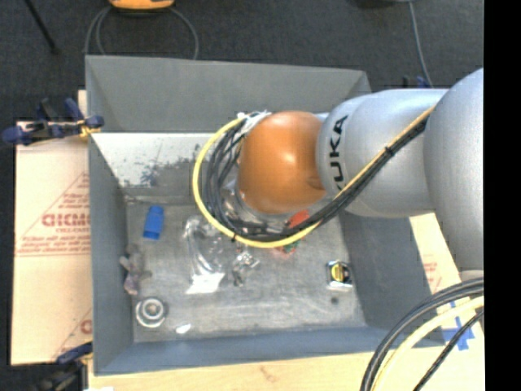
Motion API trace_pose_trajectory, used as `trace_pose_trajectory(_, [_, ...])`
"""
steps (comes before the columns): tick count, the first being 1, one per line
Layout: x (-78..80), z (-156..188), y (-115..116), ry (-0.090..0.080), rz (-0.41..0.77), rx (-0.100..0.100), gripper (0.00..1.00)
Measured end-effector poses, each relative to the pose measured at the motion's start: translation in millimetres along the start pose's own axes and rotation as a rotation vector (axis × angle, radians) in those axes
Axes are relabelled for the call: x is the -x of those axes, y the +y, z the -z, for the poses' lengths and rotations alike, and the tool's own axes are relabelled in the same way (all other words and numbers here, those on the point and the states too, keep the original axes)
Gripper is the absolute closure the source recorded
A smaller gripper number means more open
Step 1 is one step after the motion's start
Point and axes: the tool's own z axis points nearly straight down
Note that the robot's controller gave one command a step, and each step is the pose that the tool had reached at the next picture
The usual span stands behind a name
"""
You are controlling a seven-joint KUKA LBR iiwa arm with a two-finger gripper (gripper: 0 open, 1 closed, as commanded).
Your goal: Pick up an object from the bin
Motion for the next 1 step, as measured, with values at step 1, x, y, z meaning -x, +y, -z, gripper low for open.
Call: trace_pose_trajectory(1, [0.3,-0.6,-1.3,-0.003,0.074,-0.002,0.00])
